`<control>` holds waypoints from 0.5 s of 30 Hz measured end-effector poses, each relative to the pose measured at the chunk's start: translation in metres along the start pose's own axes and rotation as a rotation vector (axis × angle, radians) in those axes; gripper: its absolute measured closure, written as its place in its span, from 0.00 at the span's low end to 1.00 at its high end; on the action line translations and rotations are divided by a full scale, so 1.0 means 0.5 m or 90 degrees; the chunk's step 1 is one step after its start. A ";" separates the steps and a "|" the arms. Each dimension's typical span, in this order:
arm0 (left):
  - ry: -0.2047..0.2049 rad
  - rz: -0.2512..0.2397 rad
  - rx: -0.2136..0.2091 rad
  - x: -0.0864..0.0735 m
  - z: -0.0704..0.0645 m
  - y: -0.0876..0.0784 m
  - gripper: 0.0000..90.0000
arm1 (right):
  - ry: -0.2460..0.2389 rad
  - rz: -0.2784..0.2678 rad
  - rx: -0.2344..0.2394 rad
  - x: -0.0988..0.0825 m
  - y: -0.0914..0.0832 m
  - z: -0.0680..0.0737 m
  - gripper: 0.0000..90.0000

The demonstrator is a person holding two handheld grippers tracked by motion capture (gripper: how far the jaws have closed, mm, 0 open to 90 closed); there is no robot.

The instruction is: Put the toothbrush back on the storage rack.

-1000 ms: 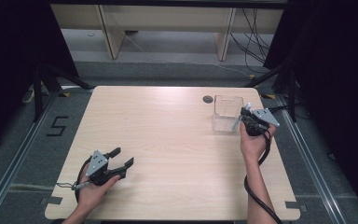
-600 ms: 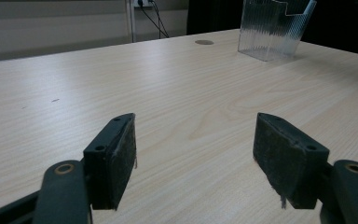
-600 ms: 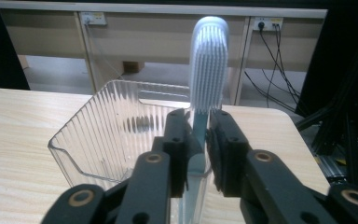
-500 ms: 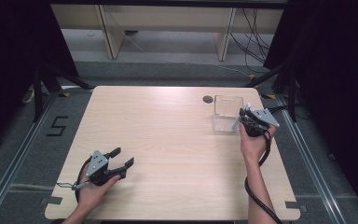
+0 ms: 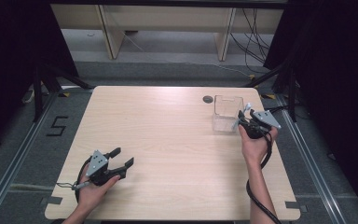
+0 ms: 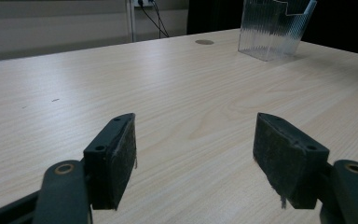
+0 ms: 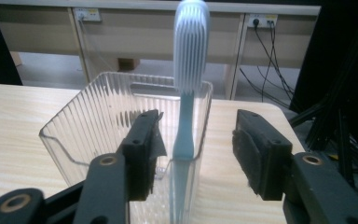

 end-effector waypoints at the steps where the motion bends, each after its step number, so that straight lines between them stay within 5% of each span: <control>1: 0.000 0.000 0.000 0.000 0.000 0.000 0.33 | 0.001 0.004 0.007 -0.003 -0.002 0.000 0.55; 3: -0.007 0.017 0.010 -0.005 0.000 -0.004 0.33 | -0.002 0.010 0.006 -0.008 -0.007 -0.001 0.54; 15: 0.002 0.005 0.004 -0.001 0.001 -0.001 0.33 | 0.005 0.033 0.027 -0.035 -0.048 -0.005 0.50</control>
Point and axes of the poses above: each handheld gripper's, and its own axes: y roughly forward along the jaws, x roughly out of its top, z roughly to its left, the point moved 10 cm from there along y, roughly forward along the jaws, and after that the axes turned 1 degree about z, right-handed, at the moved point
